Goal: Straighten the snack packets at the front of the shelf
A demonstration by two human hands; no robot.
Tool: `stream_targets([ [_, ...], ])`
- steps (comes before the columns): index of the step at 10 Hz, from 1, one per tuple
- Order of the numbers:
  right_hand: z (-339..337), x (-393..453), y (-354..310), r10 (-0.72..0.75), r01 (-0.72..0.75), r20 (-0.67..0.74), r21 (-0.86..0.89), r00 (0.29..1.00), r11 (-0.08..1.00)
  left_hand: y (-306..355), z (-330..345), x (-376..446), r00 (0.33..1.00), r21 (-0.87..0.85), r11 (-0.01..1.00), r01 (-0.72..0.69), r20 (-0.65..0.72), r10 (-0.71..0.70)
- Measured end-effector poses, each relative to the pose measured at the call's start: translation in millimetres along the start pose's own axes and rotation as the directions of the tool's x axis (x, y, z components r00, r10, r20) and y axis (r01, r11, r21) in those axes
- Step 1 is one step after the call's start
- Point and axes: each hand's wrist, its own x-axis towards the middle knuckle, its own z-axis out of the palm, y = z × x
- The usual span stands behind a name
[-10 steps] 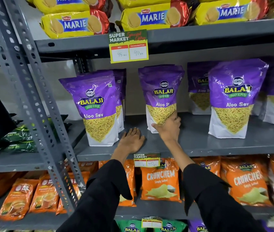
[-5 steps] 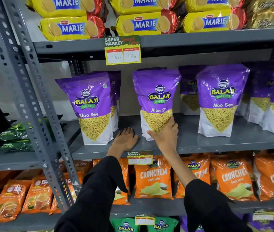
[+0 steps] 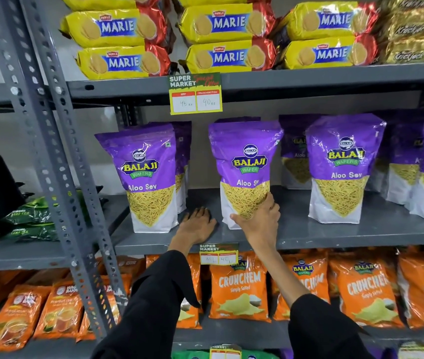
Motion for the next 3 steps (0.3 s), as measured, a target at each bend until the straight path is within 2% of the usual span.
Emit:
stream_targets([
  [3, -1.7, -3.8, -4.4, 0.024, -0.023, 0.029, -0.026, 0.999, 0.999, -4.1, 4.6, 2.0, 1.0, -0.022, 1.0, -0.002, -0.011, 0.002],
])
